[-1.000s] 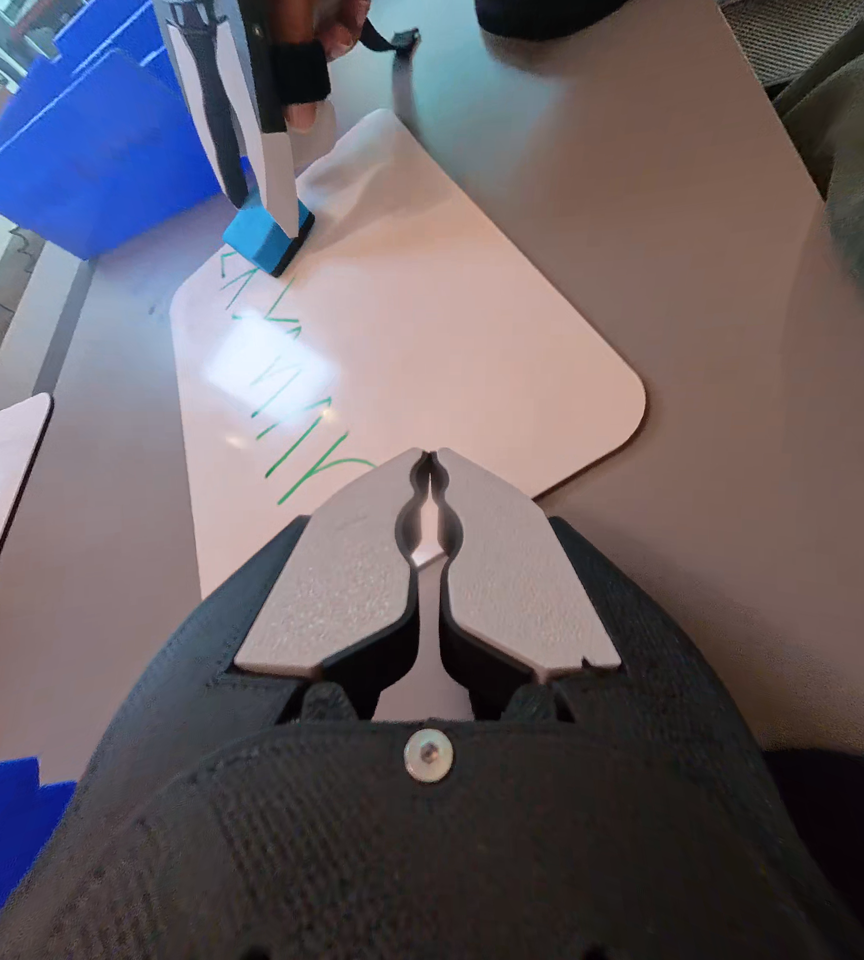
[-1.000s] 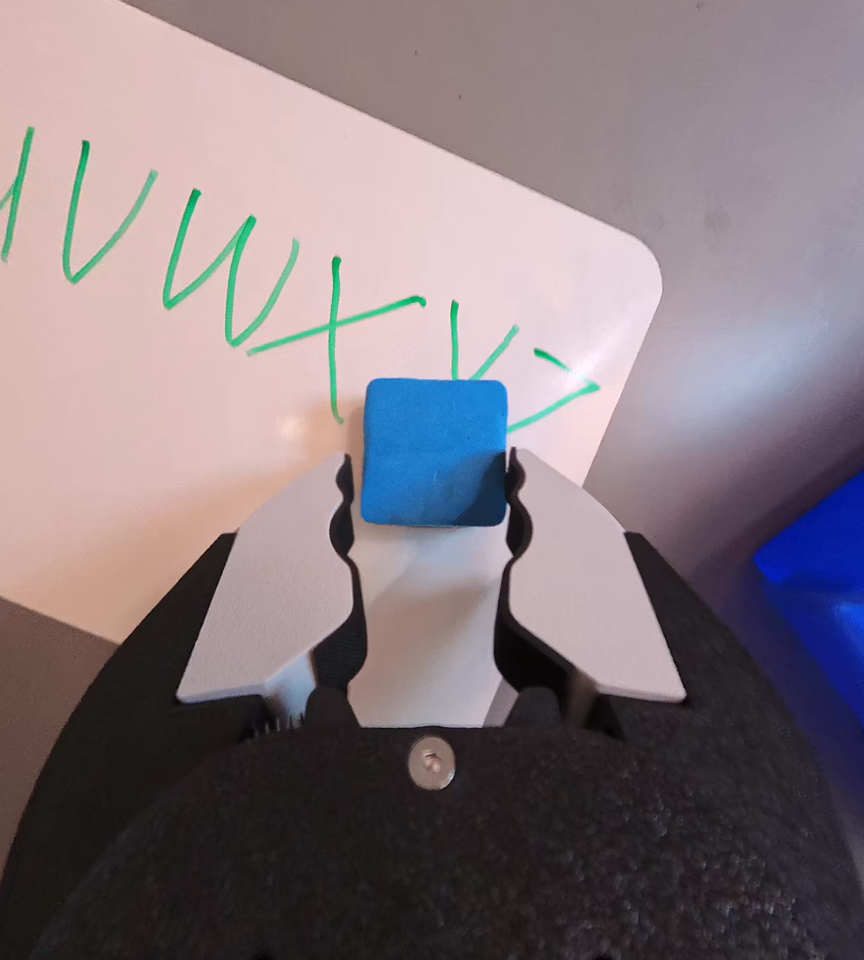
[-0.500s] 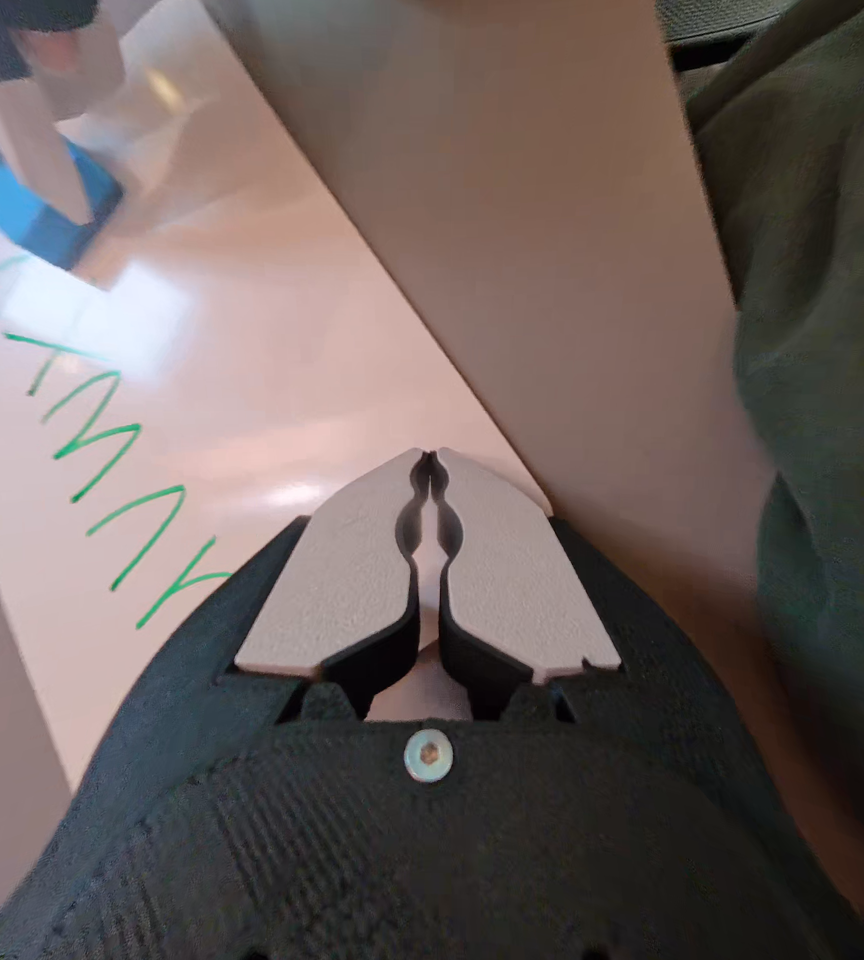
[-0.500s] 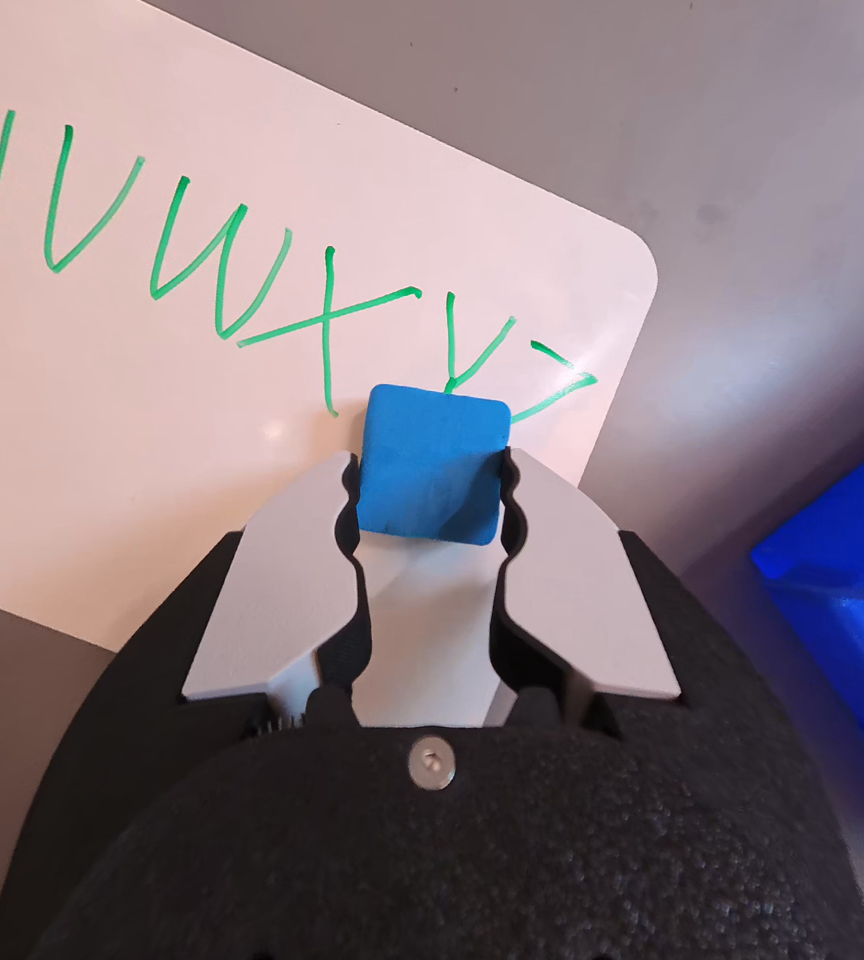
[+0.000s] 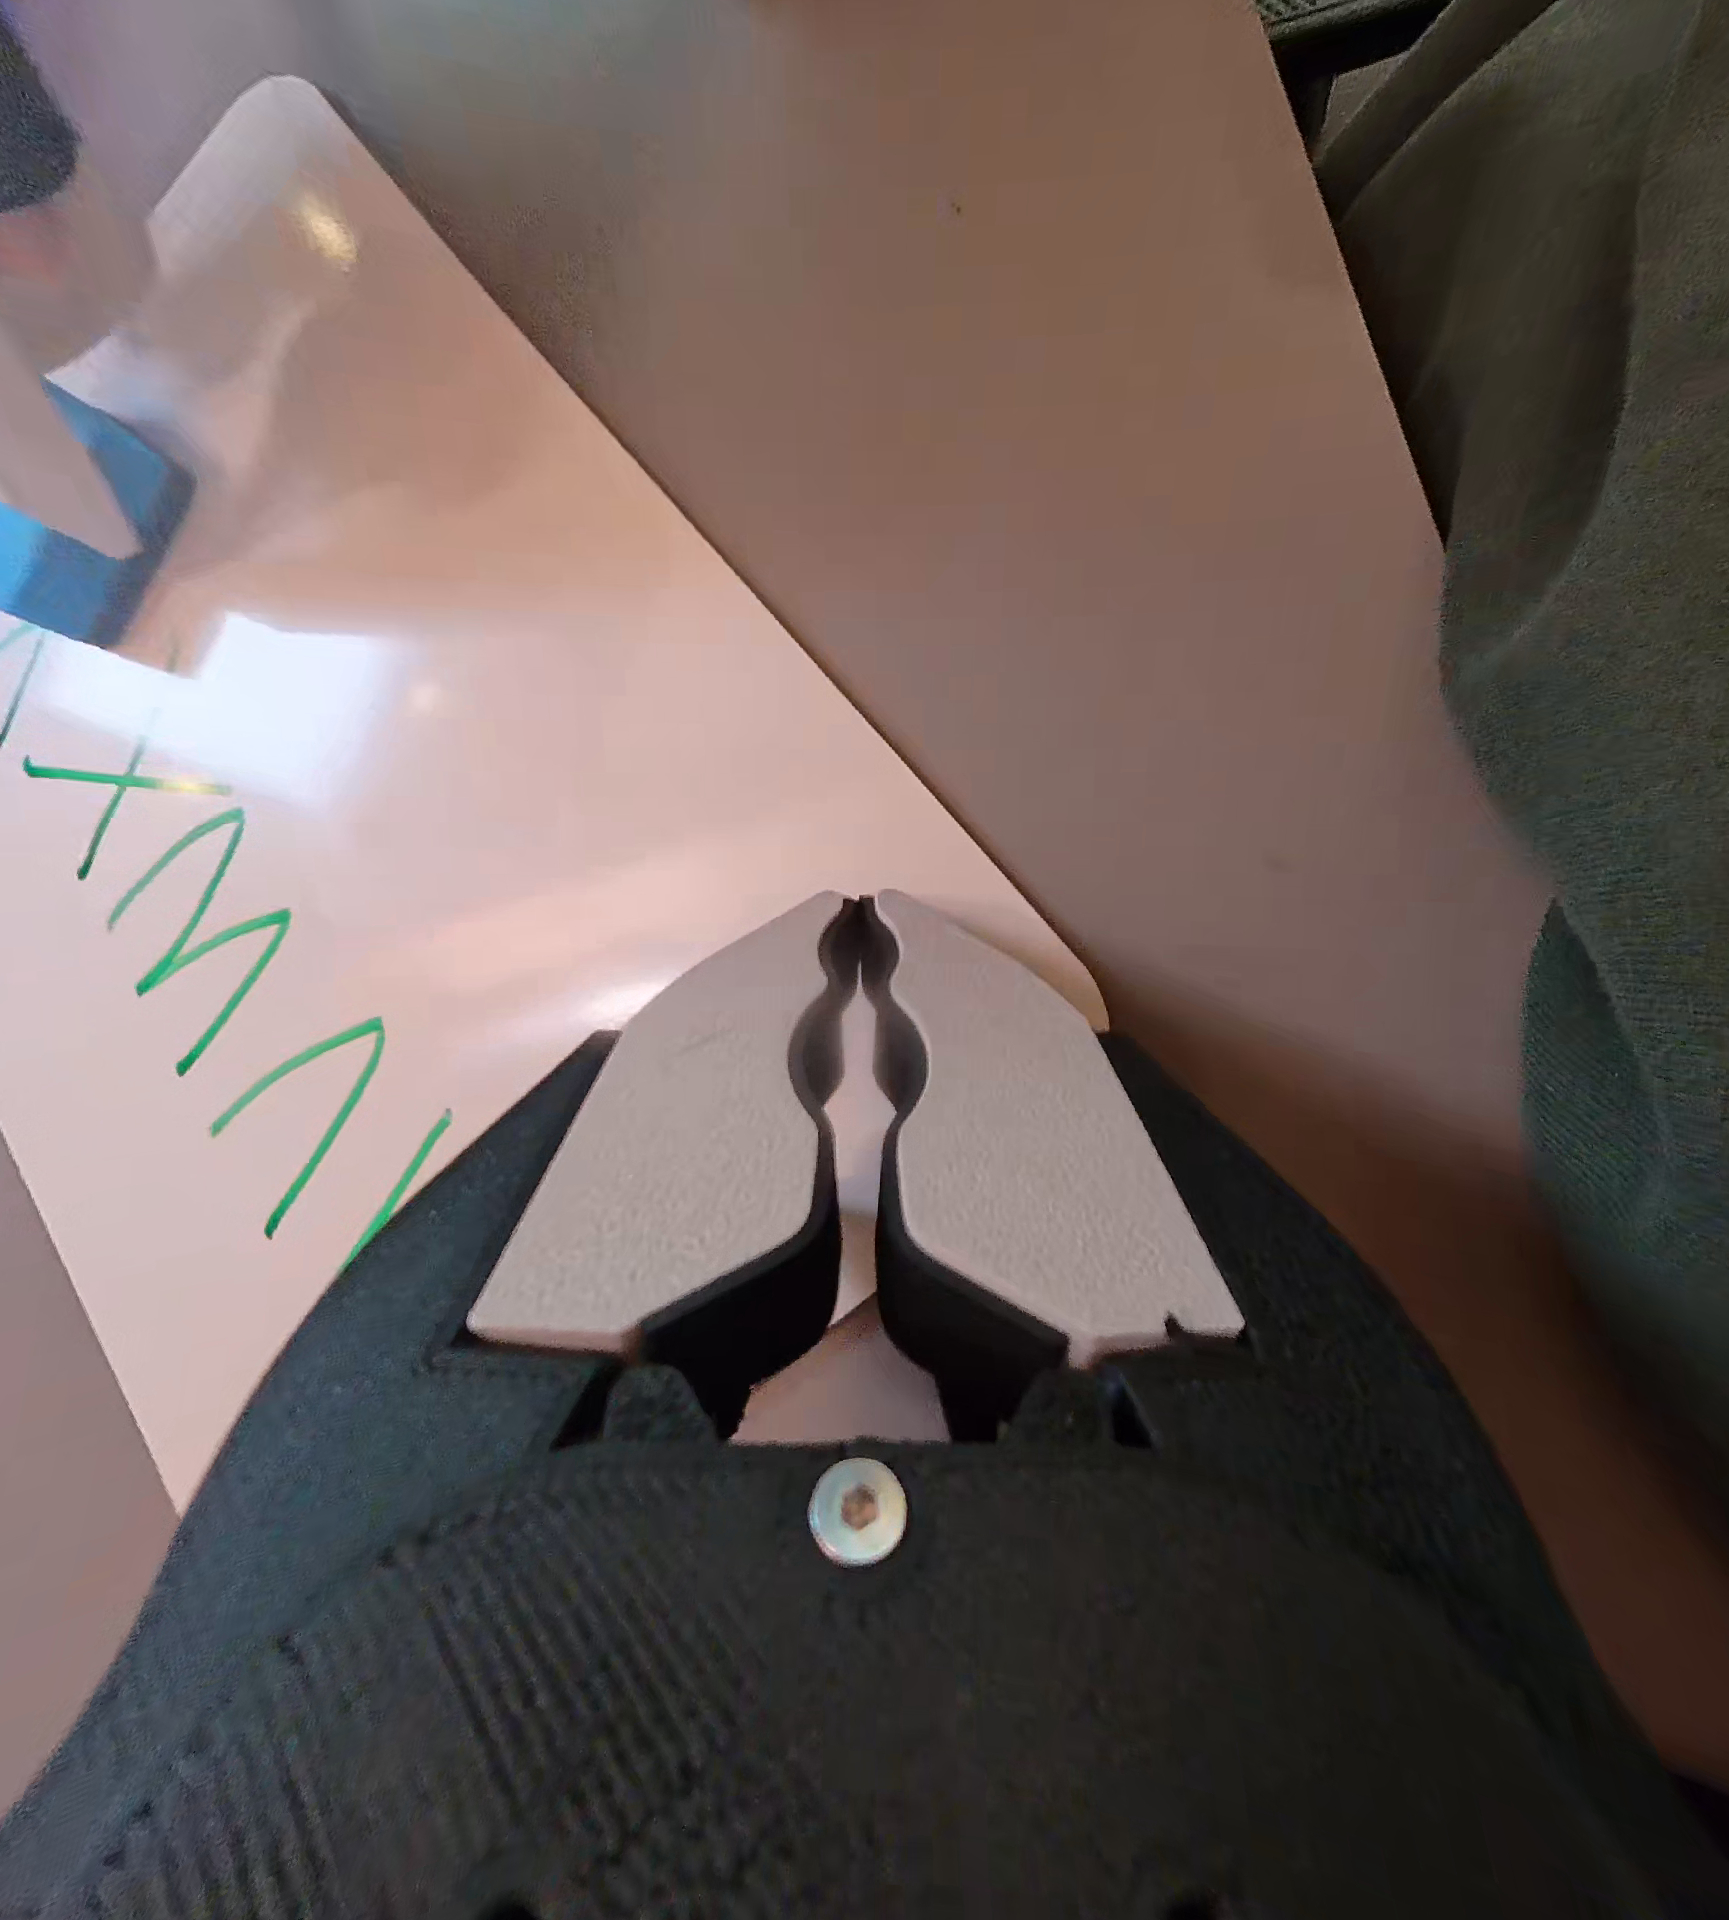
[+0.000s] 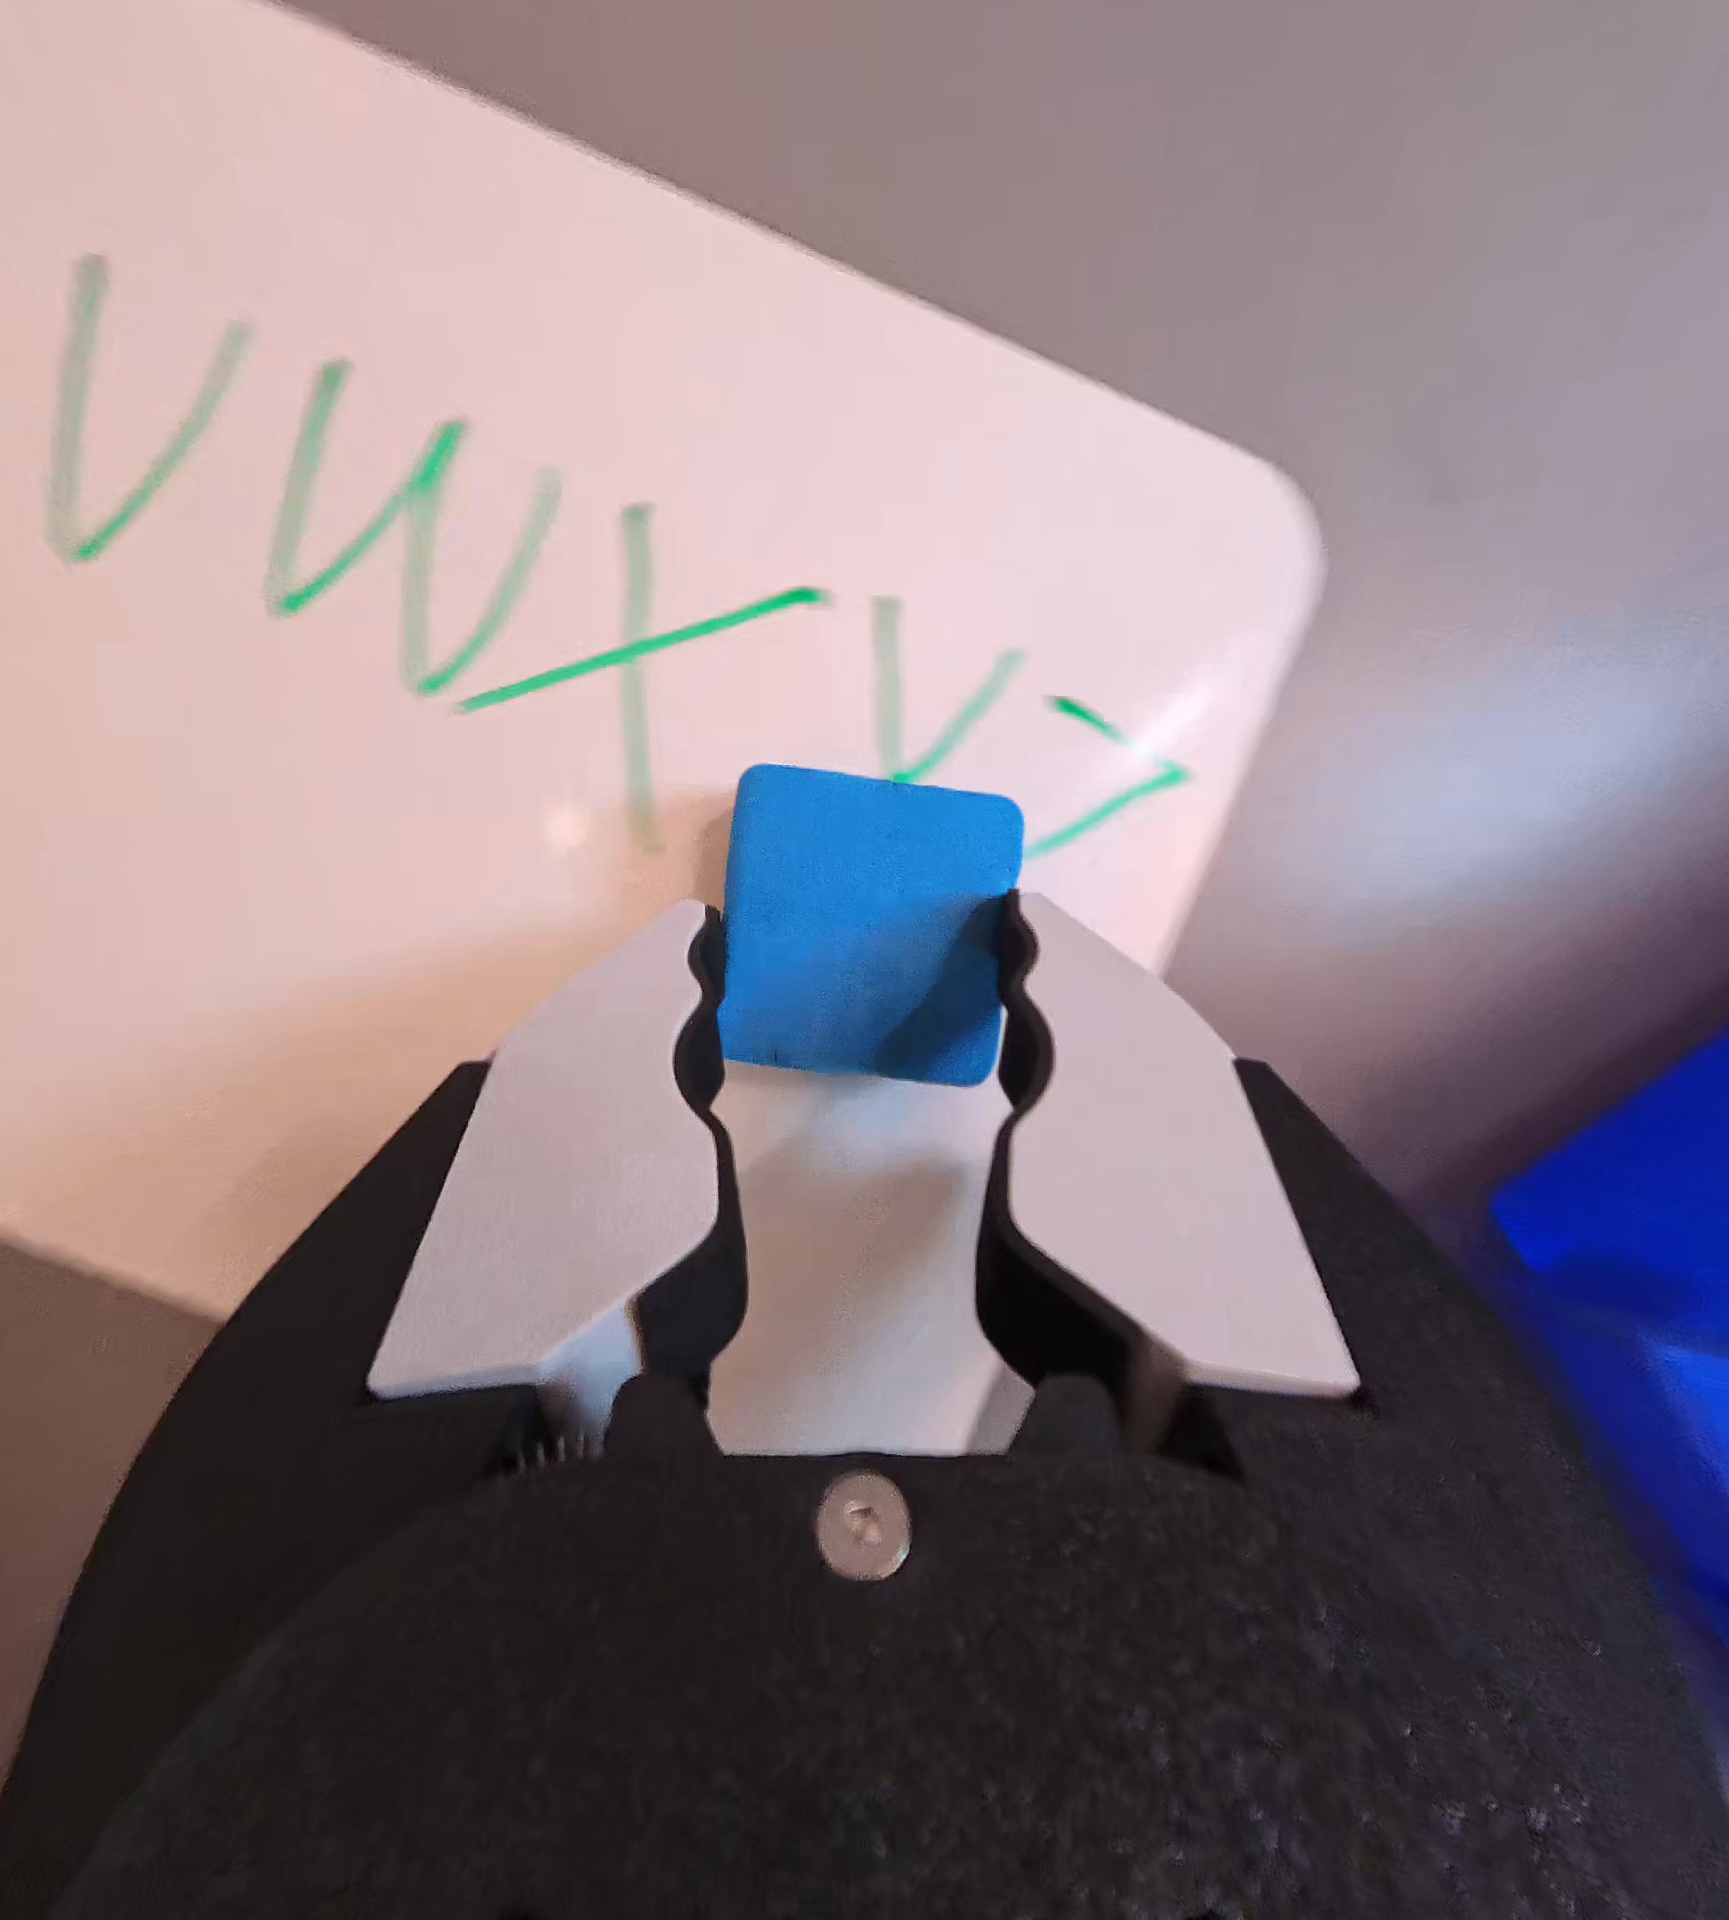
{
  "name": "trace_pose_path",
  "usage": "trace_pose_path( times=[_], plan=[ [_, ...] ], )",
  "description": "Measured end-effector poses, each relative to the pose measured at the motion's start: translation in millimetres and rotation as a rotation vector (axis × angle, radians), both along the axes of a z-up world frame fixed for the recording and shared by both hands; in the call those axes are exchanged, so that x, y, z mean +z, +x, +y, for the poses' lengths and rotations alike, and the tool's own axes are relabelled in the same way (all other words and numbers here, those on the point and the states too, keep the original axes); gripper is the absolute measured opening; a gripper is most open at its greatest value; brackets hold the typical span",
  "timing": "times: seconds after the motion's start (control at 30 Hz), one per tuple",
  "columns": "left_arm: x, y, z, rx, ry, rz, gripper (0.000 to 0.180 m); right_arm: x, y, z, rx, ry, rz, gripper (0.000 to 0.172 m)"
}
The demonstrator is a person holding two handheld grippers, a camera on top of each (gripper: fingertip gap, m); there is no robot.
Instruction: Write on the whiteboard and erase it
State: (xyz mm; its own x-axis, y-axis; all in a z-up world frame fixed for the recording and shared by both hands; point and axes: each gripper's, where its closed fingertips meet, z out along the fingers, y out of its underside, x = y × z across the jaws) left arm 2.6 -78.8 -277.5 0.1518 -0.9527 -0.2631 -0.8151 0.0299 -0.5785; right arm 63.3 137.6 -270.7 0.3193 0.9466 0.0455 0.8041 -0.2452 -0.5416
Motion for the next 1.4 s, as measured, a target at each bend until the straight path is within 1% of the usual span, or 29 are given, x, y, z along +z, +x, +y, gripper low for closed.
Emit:
trace_pose_path(
  times=[0.07, 0.1, 0.17, 0.23, 0.27, 0.33, 0.4, 0.43, 0.5, 0.57, 0.6, 0.67, 0.73, 0.77, 0.8, 0.87, 0.9, 0.93, 1.0, 1.03, 1.07, 1.1, 1.13, 1.2, 1.23, 1.27, 1.3, 1.37, 1.4],
  plan=[
    [0, 0, 0, 0.004, -0.021, -0.015, 0.001, 0, 6, -19, 0.057, -0.01, -0.035, 0.051],
    [0, 0, 0, 0.003, -0.021, -0.015, 0.001, 0, 16, -16, 0.037, -0.032, -0.046, 0.051],
    [0, 0, 0, 0.001, -0.014, -0.01, 0.001, 0, 40, 19, -0.105, -0.007, -0.074, 0.051],
    [0, 0, 0, -0.001, -0.005, -0.006, 0.001, 0, 37, 41, -0.185, -0.016, -0.038, 0.051],
    [0, 0, 0, -0.001, -0.005, -0.007, 0.001, 0, 27, 38, -0.167, -0.002, -0.023, 0.051],
    [0, 0, 0, -0.001, -0.014, -0.014, 0.001, 0, 8, 8, -0.048, 0.004, -0.027, 0.051],
    [0, 0, 0, -0.001, -0.021, -0.02, 0.001, -1, 12, -18, 0.046, -0.013, -0.062, 0.051],
    [0, 1, 0, -0.002, -0.018, -0.019, 0.001, -1, 21, -17, 0.039, -0.03, -0.074, 0.051],
    [0, 1, -1, -0.009, -0.009, -0.015, 0.001, 0, 42, 21, -0.106, -0.009, -0.113, 0.051],
    [0, 2, -1, -0.012, -0.001, -0.009, 0.001, 0, 35, 51, -0.195, 0.01, -0.087, 0.051],
    [0, 2, -1, -0.011, -0.001, -0.01, 0.001, 0, 16, 48, -0.159, 0.007, -0.055, 0.051],
    [0, 2, -2, -0.012, -0.006, -0.017, 0.001, -1, -17, 15, -0.004, 0.012, -0.042, 0.051],
    [0, 2, -2, -0.014, -0.011, -0.022, 0.001, -1, -21, -19, 0.162, -0.003, -0.09, 0.051],
    [0, 2, -2, -0.015, -0.008, -0.02, 0.001, -1, -16, -18, 0.173, -0.019, -0.102, 0.051],
    [0, 2, -2, -0.017, -0.004, -0.017, 0.001, -1, -9, -3, 0.108, -0.042, -0.109, 0.051],
    [0, 2, -2, -0.019, 0.012, -0.006, 0.001, -3, 1, 47, -0.064, -0.041, -0.105, 0.051],
    [0, 2, -2, -0.018, 0.021, -0.001, 0.001, -3, -4, 60, -0.126, -0.068, -0.064, 0.051],
    [0, 2, -2, -0.017, 0.026, 0.0, 0.001, -3, -16, 59, -0.13, -0.076, -0.03, 0.051],
    [0, 1, -2, -0.016, 0.024, 0.003, 0.001, -4, -38, 29, 0.024, -0.014, -0.036, 0.051],
    [0, 1, -2, -0.015, 0.021, 0.003, 0.001, -4, -43, 5, 0.115, -0.029, -0.055, 0.051],
    [0, 1, -2, -0.014, 0.018, 0.001, 0.001, -4, -40, -14, 0.195, -0.05, -0.08, 0.051],
    [0, 1, -2, -0.014, 0.016, -0.001, 0.001, -5, -32, -17, 0.229, -0.048, -0.097, 0.051],
    [0, 1, -2, -0.015, 0.019, -0.001, 0.001, -5, -24, -3, 0.17, -0.06, -0.101, 0.051],
    [0, 1, -2, -0.019, 0.029, 0.005, 0.001, -5, -6, 52, -0.054, -0.051, -0.107, 0.051],
    [0, 1, -3, -0.021, 0.032, 0.007, 0.001, -5, -6, 66, -0.12, -0.064, -0.085, 0.051],
    [0, 2, -3, -0.021, 0.032, 0.007, 0.001, -5, -14, 67, -0.128, -0.057, -0.068, 0.051],
    [0, 1, -3, -0.019, 0.028, 0.003, 0.001, -5, -27, 57, -0.062, -0.02, -0.061, 0.051],
    [0, 1, -3, -0.017, 0.019, -0.009, 0.001, -4, -51, 8, 0.13, -0.026, -0.048, 0.051],
    [0, 1, -2, -0.014, 0.022, -0.01, 0.001, -4, -52, -16, 0.21, -0.031, -0.082, 0.051]
  ],
)
